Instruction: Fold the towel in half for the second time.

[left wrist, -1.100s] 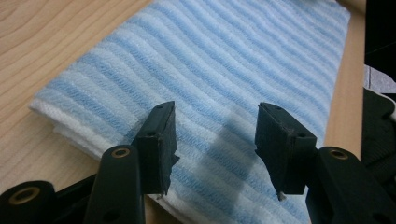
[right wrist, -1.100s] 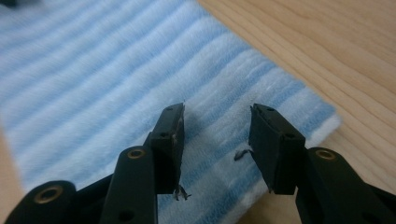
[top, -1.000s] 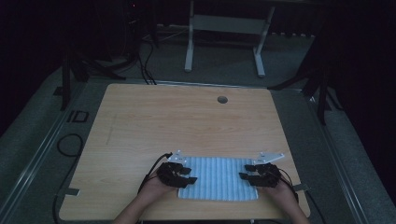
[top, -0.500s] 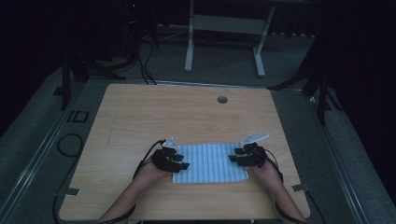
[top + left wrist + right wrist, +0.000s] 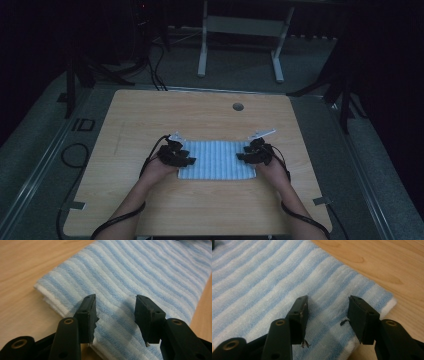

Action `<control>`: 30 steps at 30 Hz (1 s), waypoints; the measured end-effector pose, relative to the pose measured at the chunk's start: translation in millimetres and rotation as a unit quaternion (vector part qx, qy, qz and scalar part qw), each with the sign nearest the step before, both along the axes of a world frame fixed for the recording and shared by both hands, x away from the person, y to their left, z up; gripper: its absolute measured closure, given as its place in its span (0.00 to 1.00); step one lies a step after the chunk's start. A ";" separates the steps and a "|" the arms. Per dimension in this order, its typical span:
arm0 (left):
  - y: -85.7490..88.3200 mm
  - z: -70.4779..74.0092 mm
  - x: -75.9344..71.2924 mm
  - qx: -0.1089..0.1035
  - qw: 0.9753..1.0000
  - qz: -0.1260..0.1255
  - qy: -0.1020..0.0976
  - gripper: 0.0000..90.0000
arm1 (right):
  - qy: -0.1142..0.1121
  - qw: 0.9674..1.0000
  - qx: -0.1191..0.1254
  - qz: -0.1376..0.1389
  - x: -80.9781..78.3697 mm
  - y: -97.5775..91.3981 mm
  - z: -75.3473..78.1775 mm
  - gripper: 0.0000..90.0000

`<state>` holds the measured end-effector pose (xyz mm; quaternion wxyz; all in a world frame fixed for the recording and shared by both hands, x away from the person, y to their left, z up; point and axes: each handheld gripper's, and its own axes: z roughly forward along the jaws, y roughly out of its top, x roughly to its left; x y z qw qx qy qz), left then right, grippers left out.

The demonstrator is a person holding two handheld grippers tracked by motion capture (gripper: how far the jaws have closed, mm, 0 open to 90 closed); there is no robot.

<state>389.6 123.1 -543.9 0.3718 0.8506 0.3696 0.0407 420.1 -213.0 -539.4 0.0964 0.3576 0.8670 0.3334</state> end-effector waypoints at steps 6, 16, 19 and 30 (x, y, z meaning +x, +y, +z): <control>1.9 2.3 1.9 -0.008 1.000 0.009 -0.003 0.55 | -0.002 1.000 -0.004 0.002 0.2 3.0 3.2 0.50; 13.7 1.6 -16.5 -0.040 0.999 0.013 -0.009 0.11 | -0.011 0.999 0.051 0.006 -17.3 -18.1 13.7 0.19; 17.5 1.3 -21.6 -0.047 0.998 0.031 -0.020 0.03 | -0.018 0.998 0.052 0.010 -24.4 -24.9 10.6 0.16; 26.7 8.6 -48.9 -0.027 0.995 0.057 -0.081 0.02 | -0.055 0.997 0.055 -0.008 -48.4 -56.0 7.6 0.13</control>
